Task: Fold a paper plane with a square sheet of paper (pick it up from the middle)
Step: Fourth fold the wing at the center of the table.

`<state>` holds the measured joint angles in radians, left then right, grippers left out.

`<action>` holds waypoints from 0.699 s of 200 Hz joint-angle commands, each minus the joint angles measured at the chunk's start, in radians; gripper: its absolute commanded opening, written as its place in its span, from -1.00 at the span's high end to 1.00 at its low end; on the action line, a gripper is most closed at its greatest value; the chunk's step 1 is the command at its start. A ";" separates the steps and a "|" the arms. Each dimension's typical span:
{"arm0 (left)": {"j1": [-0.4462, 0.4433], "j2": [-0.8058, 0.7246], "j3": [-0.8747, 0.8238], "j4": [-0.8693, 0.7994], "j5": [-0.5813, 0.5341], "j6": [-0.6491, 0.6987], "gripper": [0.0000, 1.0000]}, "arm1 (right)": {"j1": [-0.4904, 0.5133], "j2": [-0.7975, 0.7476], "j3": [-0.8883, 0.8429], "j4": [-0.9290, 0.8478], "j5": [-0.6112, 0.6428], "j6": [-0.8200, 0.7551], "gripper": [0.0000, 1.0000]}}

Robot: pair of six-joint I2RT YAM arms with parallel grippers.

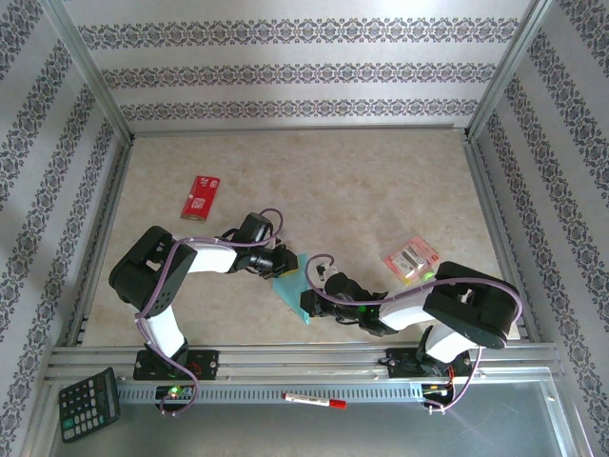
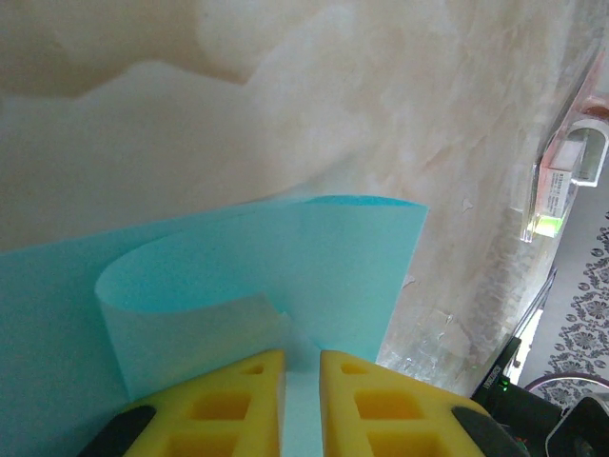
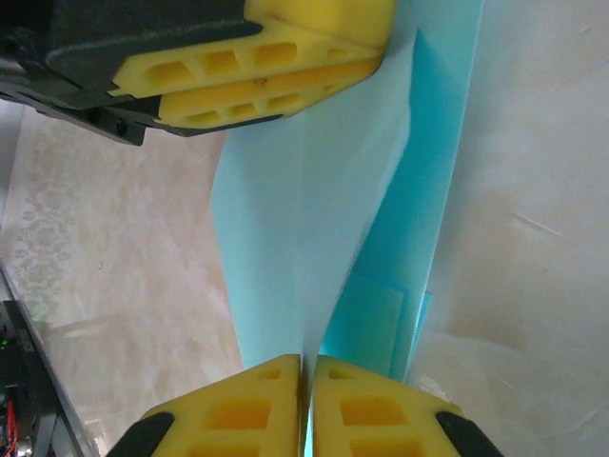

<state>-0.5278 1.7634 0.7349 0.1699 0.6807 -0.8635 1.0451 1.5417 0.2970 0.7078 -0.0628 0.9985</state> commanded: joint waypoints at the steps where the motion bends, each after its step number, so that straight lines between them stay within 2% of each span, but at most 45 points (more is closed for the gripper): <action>1: 0.020 0.033 -0.044 -0.085 -0.105 0.023 0.65 | 0.013 -0.017 -0.032 0.024 -0.001 0.025 0.73; 67: 0.020 0.031 -0.034 -0.095 -0.103 0.026 0.65 | 0.039 -0.098 -0.039 -0.064 0.033 0.034 0.59; 124: 0.019 0.021 -0.038 -0.106 -0.107 0.032 0.64 | 0.069 -0.113 -0.064 -0.092 0.058 0.055 0.68; 140: 0.019 0.017 -0.038 -0.108 -0.108 0.033 0.65 | 0.070 -0.110 -0.068 -0.087 0.068 0.062 0.78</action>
<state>-0.5278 1.7615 0.7349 0.1692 0.6785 -0.8635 1.0988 1.4445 0.2481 0.6373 -0.0307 1.0389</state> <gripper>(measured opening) 0.177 0.137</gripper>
